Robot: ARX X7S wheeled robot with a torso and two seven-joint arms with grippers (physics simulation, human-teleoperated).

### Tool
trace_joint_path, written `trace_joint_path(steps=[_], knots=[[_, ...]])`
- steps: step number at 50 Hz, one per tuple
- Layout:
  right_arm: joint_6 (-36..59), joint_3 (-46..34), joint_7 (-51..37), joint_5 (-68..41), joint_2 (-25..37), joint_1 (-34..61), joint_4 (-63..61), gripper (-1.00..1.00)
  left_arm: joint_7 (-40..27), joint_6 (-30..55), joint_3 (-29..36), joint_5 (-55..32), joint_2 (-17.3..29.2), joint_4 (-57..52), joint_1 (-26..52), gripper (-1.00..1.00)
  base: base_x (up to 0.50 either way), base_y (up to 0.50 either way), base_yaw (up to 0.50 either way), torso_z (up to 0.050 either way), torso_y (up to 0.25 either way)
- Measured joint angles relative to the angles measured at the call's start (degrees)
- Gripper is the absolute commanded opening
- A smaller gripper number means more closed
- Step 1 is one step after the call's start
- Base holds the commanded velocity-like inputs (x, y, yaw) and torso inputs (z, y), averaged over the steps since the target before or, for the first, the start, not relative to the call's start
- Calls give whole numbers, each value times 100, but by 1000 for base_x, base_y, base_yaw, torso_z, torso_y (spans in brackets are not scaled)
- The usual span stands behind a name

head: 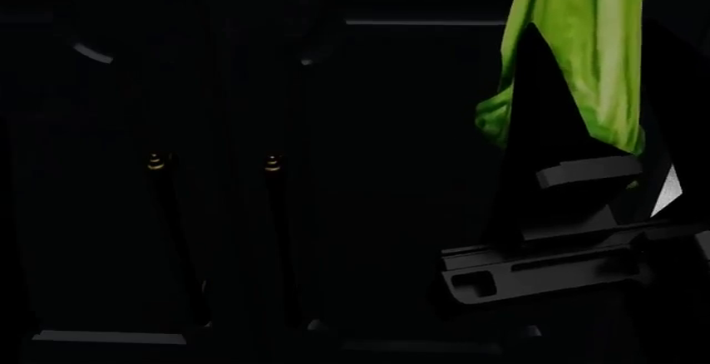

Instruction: Pick the celery from the counter and place it in the microwave.

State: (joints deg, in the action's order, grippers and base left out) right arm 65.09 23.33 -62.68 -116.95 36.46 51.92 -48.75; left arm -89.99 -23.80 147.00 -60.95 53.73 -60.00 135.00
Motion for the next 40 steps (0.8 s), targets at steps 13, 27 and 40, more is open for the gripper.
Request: trace_joint_path(steps=[13, 27, 40], knots=[[-40, -97, -44, 20, 75, 135, -65, -100, 0, -165, 363, 319, 92, 0, -1, 100, 196, 0, 0, 0, 0], [-89, -101, -46, 6, 126, 146, -133, -100, 0, -257, 674, 598, 239, 3, -2, 100, 199, 34, 0, 0, 1], [-136, -115, -44, 8, 159, 162, -163, -100, 0, -274, 750, 661, 297, 0, -1, 100, 2, 146, 0, 0, 1]])
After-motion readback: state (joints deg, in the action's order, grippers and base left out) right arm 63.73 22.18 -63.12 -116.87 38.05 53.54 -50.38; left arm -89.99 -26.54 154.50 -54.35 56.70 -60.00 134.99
